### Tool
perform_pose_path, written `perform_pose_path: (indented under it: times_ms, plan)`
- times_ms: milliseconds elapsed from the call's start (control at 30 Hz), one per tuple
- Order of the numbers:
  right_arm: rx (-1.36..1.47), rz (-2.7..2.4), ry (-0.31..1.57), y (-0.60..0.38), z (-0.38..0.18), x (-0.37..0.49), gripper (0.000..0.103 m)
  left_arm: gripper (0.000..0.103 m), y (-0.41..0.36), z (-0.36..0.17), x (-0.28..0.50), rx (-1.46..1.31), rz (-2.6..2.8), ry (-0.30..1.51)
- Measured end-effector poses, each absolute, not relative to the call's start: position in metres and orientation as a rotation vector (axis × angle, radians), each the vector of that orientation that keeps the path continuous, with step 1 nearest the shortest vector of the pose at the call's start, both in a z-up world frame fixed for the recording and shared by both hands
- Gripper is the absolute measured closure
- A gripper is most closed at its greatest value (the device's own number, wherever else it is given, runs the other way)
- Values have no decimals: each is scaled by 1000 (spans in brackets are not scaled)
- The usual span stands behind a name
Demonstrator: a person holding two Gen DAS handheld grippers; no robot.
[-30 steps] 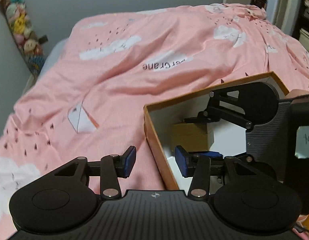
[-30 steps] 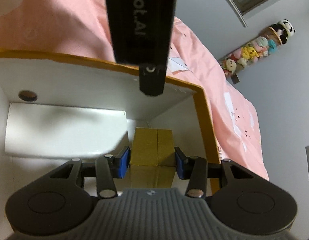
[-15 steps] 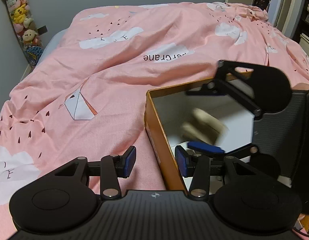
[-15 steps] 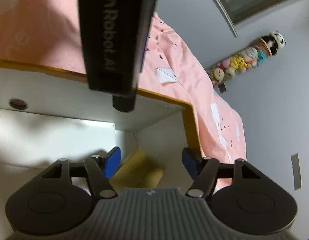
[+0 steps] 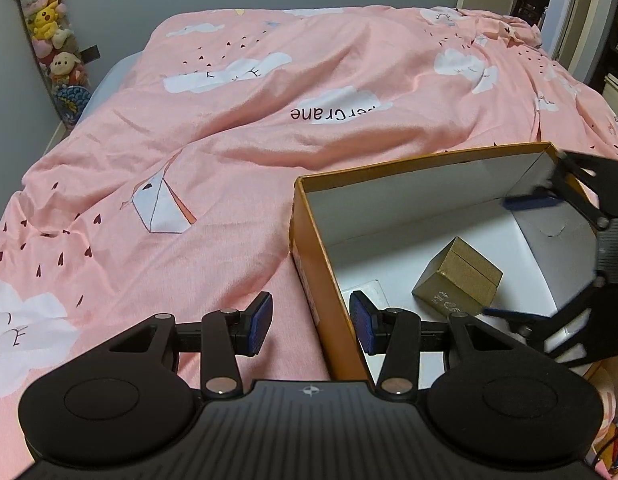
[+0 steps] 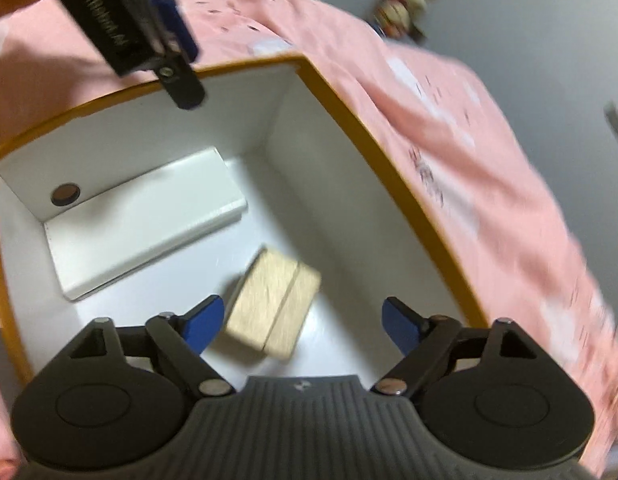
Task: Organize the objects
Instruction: 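Open the right gripper to release the gold cube inside the orange box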
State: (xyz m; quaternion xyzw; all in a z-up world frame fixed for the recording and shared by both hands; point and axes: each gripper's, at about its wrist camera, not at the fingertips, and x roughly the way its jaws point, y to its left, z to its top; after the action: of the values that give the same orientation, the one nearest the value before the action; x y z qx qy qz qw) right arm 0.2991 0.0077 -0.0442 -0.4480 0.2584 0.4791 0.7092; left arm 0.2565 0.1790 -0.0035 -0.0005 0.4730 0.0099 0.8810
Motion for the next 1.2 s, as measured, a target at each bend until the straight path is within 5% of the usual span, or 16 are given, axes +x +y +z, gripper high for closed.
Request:
perform_pose_path:
  times_ms: [100,267,567,1200]
  plan:
    - [-841,1039,808,0,-44,313,14,51,177,-4,258,3,25,995]
    - [-600,1011,1094,-5,-50,331,53,59,174,-4,258,-5,31,1012]
    - [-611,957,945,4,-48,330,90,67,171,-3,261,-9,39,1024]
    - [-655,1171,705,53,-41,312,101,70,170,-6,262,-17,45,1023]
